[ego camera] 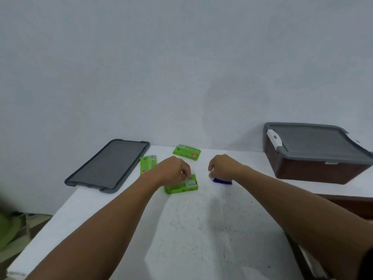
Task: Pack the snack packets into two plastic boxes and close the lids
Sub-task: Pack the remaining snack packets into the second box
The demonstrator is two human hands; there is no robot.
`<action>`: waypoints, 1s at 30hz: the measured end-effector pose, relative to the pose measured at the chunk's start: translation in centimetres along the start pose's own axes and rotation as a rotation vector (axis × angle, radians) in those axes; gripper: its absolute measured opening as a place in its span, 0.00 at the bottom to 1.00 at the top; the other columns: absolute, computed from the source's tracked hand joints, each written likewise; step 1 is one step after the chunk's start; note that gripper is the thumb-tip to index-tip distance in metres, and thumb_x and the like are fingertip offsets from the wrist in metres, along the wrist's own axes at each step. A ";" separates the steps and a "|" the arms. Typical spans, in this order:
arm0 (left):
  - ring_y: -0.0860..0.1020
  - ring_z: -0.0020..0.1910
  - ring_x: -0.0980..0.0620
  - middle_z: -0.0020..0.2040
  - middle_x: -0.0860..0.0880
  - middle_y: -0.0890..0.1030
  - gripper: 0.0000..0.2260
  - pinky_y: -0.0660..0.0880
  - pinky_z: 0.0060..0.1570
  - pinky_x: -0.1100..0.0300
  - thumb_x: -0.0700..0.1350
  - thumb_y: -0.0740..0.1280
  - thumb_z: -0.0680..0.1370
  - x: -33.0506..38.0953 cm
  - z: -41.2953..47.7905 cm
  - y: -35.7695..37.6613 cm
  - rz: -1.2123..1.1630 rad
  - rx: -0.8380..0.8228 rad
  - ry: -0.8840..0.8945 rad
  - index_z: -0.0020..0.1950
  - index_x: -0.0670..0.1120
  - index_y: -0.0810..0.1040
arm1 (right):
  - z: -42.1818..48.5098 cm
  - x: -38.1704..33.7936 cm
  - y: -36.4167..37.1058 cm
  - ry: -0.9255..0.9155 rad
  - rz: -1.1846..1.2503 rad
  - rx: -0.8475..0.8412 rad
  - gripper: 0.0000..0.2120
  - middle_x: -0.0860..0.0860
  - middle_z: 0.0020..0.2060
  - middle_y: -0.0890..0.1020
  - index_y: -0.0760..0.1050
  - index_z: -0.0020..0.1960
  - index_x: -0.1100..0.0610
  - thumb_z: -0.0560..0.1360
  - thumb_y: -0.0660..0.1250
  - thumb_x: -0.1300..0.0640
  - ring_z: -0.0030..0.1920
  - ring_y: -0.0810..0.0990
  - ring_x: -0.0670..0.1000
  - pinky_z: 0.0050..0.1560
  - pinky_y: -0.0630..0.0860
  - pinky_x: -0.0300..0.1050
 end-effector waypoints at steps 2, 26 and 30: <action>0.79 0.50 0.54 0.49 0.57 0.82 0.06 0.77 0.52 0.58 0.44 0.70 0.76 -1.3 0.5 0.4 0.041 -0.070 -0.013 0.49 0.53 0.86 | 1.0 0.5 0.6 0.104 0.000 0.047 0.18 0.55 0.55 0.82 0.80 0.57 0.61 0.74 0.70 0.48 0.56 0.79 0.56 0.57 0.79 0.52; 0.79 0.45 0.45 0.46 0.45 0.79 0.10 0.74 0.41 0.53 0.47 0.62 0.81 -2.7 3.4 -0.2 -0.453 -0.021 -0.148 0.49 0.42 0.78 | 0.3 1.8 -1.8 0.380 0.654 0.036 0.11 0.56 0.52 0.83 0.76 0.57 0.61 0.77 0.66 0.58 0.51 0.83 0.57 0.57 0.82 0.53; 0.74 0.37 0.50 0.39 0.46 0.73 0.09 0.68 0.36 0.57 0.46 0.61 0.80 -1.1 3.2 -1.1 -0.723 -0.015 -0.231 0.40 0.46 0.70 | -1.4 2.6 -3.8 0.365 0.770 0.025 0.04 0.56 0.47 0.83 0.74 0.50 0.58 0.76 0.64 0.58 0.44 0.82 0.54 0.43 0.76 0.45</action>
Point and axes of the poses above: each hand's wrist, its own z-axis towards the middle knuckle, its own y-axis out of the palm, x = y × z, the point moved 5 cm from there along z, towards the middle knuckle
